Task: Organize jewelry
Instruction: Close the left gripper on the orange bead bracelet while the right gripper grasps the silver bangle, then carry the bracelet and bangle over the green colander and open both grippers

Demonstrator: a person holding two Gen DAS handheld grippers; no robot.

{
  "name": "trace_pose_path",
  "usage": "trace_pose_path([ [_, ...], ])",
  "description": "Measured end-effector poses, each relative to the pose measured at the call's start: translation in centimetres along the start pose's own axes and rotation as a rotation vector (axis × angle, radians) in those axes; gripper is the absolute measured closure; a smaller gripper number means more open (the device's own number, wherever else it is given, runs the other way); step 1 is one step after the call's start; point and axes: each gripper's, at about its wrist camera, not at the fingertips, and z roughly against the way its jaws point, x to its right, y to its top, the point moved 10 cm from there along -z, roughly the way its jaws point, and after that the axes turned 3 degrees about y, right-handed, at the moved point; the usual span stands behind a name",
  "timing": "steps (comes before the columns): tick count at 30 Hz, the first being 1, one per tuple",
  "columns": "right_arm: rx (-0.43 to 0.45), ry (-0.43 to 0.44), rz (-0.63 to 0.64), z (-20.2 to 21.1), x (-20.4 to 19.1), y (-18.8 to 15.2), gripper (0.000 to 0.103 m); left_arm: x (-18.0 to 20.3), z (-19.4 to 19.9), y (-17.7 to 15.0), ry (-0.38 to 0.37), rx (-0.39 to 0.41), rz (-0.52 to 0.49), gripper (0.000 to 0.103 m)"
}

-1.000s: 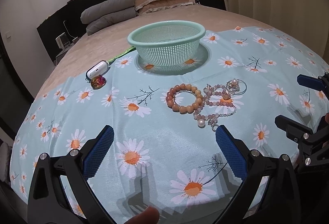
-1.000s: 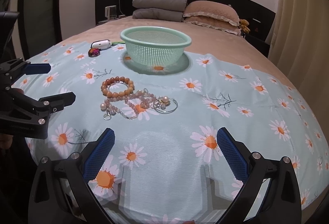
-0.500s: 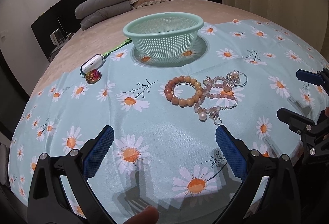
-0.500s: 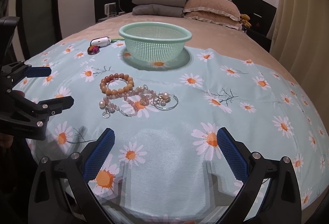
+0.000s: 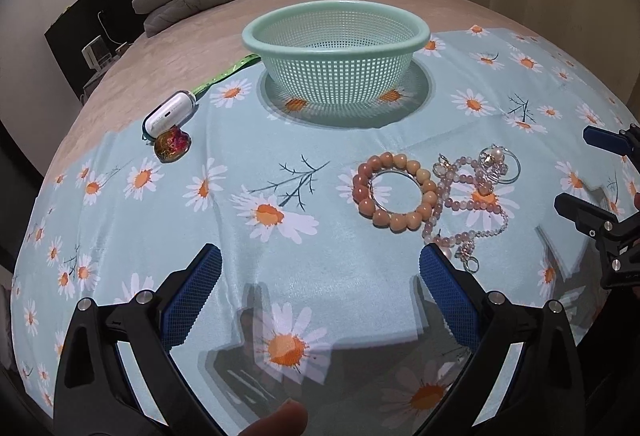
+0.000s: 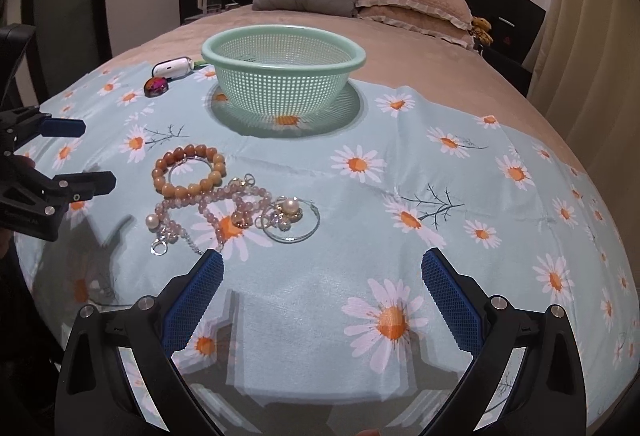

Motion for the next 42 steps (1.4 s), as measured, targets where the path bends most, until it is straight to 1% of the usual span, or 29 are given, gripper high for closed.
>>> trace_pose_path([
  [3, 0.003, -0.006, 0.010, -0.7, 0.4, 0.7, 0.008, 0.1, -0.8, 1.2, -0.009, 0.012, -0.040, 0.006],
  [7, -0.027, -0.002, 0.032, -2.2, 0.5, 1.2, 0.008, 0.4, -2.7, 2.3, -0.012, -0.010, -0.084, 0.006],
  [11, -0.054, -0.009, 0.043, -3.8, 0.7, 1.5, 0.008, 0.6, -4.4, 3.1, -0.051, -0.034, -0.095, 0.006],
  [14, -0.086, -0.003, 0.035, -5.2, 1.0, 1.4, 0.008, 0.2, -5.9, 3.3, -0.073, -0.065, -0.066, 0.006],
  [17, -0.107, 0.017, 0.021, -6.7, 0.8, 1.0, 0.008, -0.2, -7.4, 2.4, -0.114, -0.108, -0.009, 0.006],
  [19, -0.099, 0.045, -0.013, -7.3, 0.7, 1.0, 0.008, -0.1, -8.1, 2.1, -0.132, -0.093, 0.006, 0.005],
  [22, -0.093, 0.101, -0.102, -8.1, 1.1, 0.5, 0.007, 0.1, -8.4, 2.2, -0.137, -0.018, 0.004, 0.005],
  [24, -0.069, 0.096, -0.100, -8.1, 1.0, 0.5, 0.006, 0.1, -8.6, 2.1, -0.114, 0.003, 0.038, 0.004],
  [26, -0.063, 0.079, -0.088, -8.0, 0.9, 0.5, 0.007, 0.2, -8.5, 2.2, -0.085, 0.015, 0.038, 0.005],
  [28, -0.061, 0.077, -0.092, -7.9, 0.9, 0.7, 0.007, 0.3, -8.2, 2.2, -0.076, 0.023, 0.055, 0.006],
  [30, -0.062, 0.070, -0.085, -7.8, 0.9, 0.7, 0.009, 0.7, -7.8, 2.1, -0.085, 0.027, 0.049, 0.014],
  [31, -0.061, 0.067, -0.079, -7.8, 0.8, 0.7, 0.010, 0.9, -7.4, 2.0, -0.094, 0.026, 0.046, 0.024],
  [32, -0.058, 0.078, -0.073, -7.6, 0.6, 0.7, 0.016, 1.1, -7.0, 2.0, -0.099, 0.030, 0.042, 0.038],
  [33, -0.053, 0.100, -0.066, -7.4, 0.1, 0.8, 0.032, 1.5, -6.7, 1.9, -0.109, 0.029, 0.032, 0.045],
  [34, -0.047, 0.113, -0.053, -7.2, -0.4, 0.8, 0.038, 1.9, -6.4, 1.8, -0.119, 0.029, 0.017, 0.055],
  [35, -0.047, 0.109, -0.029, -7.1, -0.8, 0.8, 0.046, 2.4, -6.1, 1.7, -0.131, 0.031, 0.002, 0.068],
  [36, -0.046, 0.112, -0.008, -7.0, -1.3, 0.8, 0.054, 2.9, -5.9, 1.6, -0.149, 0.026, -0.010, 0.074],
  [37, -0.045, 0.117, 0.001, -6.8, -1.6, 0.8, 0.057, 3.2, -5.9, 1.6, -0.157, 0.022, -0.019, 0.082],
  [38, -0.044, 0.125, 0.001, -6.7, -1.9, 0.9, 0.062, 3.4, -5.8, 1.6, -0.169, 0.016, -0.020, 0.087],
  [39, -0.043, 0.120, 0.003, -6.6, -1.9, 0.9, 0.062, 3.3, -5.8, 1.6, -0.185, 0.005, -0.006, 0.088],
  [40, -0.043, 0.117, 0.005, -6.5, -2.0, 0.9, 0.062, 3.2, -5.7, 1.6, -0.202, -0.003, 0.017, 0.091],
  [42, -0.042, 0.128, -0.013, -6.4, -1.7, 0.9, 0.062, 2.7, -5.5, 1.4, -0.218, -0.009, 0.058, 0.091],
])
